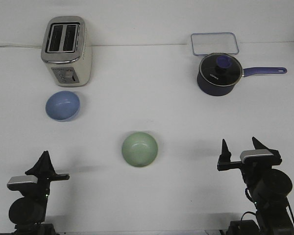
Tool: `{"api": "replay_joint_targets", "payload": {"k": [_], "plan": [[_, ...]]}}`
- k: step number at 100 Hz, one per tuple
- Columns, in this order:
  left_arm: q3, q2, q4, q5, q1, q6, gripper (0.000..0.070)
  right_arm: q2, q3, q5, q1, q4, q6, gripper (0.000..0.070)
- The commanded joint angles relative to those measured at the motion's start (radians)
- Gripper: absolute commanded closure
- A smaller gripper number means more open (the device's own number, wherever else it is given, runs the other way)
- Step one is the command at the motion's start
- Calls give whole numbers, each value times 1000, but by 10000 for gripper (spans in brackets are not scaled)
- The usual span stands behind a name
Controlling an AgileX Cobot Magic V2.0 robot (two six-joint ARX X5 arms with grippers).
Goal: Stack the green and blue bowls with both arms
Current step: 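Move the left gripper forward and grasp the light blue bowl's rim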
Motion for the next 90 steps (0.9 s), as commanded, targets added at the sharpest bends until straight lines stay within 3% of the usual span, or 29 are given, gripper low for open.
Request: {"api": "replay_joint_targets", "payload": {"k": [1,18,41,57,74,90], "plan": [[77,18,5,-6,0,-12,684,3,13,4,1,7,-7,44],[307,165,-137,-6,0,-49,684,3,13,4,1,7,-7,44],[743,494,-501,10,0,-53,684,3,13,4,1,7,-6,44],[991,707,-707,12,0,-4,684,3,13,4,1,7,-4,44],[1158,882,-877,60,-1,45,684,3,13,4,1,7,-4,44],[1188,968,-922,65,-6,58,684,3,13,4,1,8,-4,44]]}}
